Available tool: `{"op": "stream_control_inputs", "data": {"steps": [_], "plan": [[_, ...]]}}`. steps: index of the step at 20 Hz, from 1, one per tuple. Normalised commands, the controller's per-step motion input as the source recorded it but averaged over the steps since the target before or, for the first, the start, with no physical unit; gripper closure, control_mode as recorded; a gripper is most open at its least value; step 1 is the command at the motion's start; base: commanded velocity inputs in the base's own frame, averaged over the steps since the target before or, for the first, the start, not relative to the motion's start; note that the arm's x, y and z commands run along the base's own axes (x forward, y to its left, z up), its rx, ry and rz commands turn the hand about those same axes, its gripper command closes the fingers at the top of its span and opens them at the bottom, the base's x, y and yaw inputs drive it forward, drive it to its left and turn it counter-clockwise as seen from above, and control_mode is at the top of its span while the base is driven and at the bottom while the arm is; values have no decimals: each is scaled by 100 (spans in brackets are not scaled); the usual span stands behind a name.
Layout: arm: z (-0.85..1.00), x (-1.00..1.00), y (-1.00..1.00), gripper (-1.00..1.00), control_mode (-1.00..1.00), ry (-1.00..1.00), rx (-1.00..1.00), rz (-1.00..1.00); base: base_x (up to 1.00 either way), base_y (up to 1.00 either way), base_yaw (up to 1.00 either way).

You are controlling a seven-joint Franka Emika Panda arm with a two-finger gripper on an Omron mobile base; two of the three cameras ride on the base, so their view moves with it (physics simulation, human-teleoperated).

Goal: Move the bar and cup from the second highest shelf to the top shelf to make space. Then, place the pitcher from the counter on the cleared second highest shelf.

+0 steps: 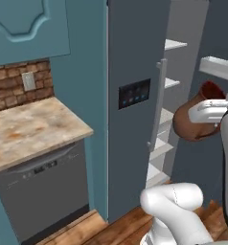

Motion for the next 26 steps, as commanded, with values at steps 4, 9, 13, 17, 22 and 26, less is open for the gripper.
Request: {"op": "stream_control_inputs", "data": {"steps": [4, 9, 13, 17, 22, 26], "plan": [[0, 0, 0, 100, 100, 0, 0, 0, 33, -63, -14], [0, 0, 0, 100, 100, 0, 0, 0, 43, -50, 3], [0, 0, 0, 100, 100, 0, 0, 0, 41, -42, 17], [0, 0, 0, 100, 100, 0, 0, 0, 33, -41, 27], [0, 0, 0, 100, 100, 0, 0, 0, 33, -39, 32], [0, 0, 0, 100, 100, 0, 0, 0, 36, -45, 33]]}}
